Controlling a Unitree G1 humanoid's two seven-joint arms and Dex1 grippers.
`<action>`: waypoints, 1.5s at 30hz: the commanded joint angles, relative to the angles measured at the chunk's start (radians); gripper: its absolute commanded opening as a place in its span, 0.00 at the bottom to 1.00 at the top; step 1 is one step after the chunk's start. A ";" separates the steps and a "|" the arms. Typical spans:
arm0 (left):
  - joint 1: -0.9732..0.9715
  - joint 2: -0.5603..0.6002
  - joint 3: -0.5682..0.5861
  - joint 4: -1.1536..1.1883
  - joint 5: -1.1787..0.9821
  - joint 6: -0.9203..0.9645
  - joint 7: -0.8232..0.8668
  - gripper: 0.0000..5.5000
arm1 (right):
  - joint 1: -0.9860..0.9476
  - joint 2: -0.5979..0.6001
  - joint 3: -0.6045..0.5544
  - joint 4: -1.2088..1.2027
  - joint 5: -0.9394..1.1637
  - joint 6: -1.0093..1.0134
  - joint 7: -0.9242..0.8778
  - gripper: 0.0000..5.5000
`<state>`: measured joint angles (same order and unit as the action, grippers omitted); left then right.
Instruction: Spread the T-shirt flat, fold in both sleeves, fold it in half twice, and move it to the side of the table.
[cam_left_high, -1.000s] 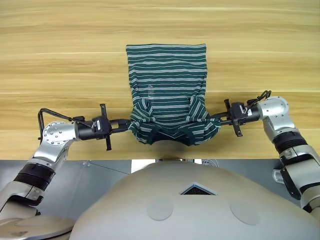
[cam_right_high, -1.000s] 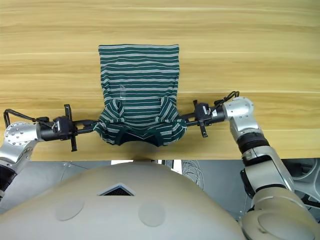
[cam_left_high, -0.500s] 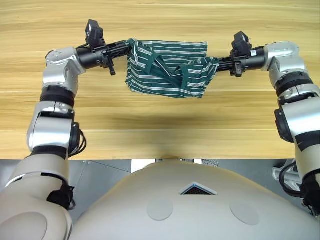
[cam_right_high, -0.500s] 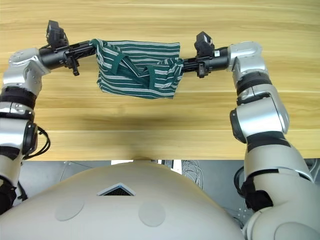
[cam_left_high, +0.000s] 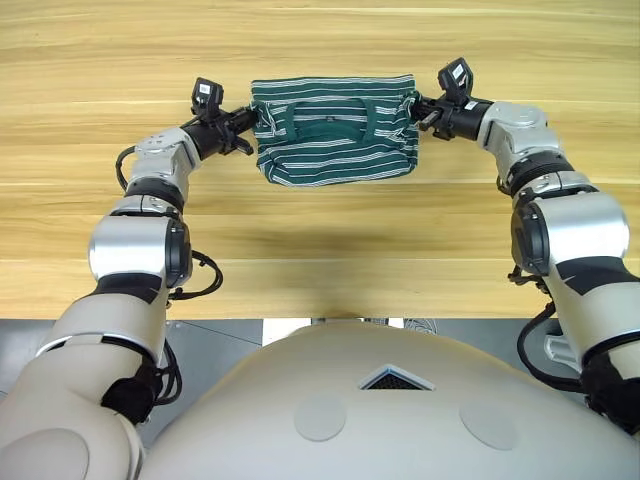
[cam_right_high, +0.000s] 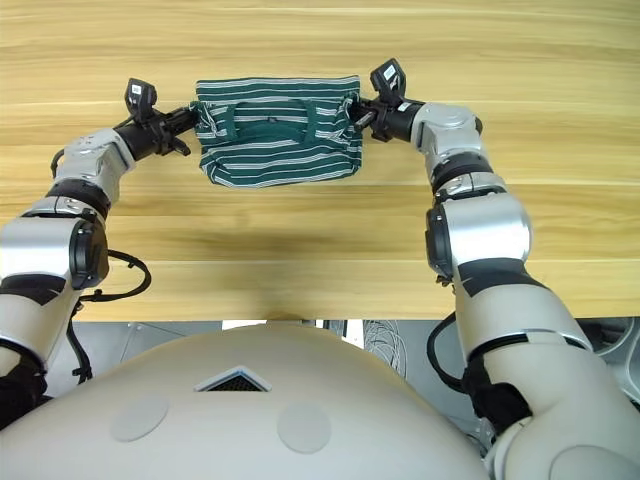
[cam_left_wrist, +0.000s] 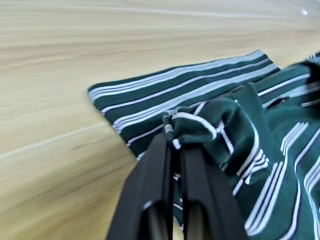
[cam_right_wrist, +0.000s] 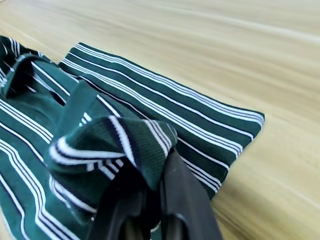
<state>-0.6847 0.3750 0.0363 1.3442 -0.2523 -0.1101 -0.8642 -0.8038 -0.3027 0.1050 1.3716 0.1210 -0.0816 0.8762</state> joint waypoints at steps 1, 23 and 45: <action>-0.020 -0.017 0.052 0.006 0.023 0.033 -0.012 0.09 | 0.036 0.006 -0.036 0.008 -0.055 0.028 -0.010 0.01; 0.287 -0.107 0.055 -0.288 0.145 -0.308 -0.006 0.77 | 0.045 0.042 -0.201 -0.017 -0.148 0.011 -0.175 0.75; 0.520 -0.124 -0.196 -0.418 0.445 -0.396 0.473 0.98 | -0.091 0.113 -0.144 -0.016 -0.286 -0.039 -0.676 0.98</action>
<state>-0.2231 0.2417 -0.1351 0.9063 0.1677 -0.5370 -0.3816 -0.8787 -0.1797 -0.0498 1.3546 -0.1530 -0.1188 0.2083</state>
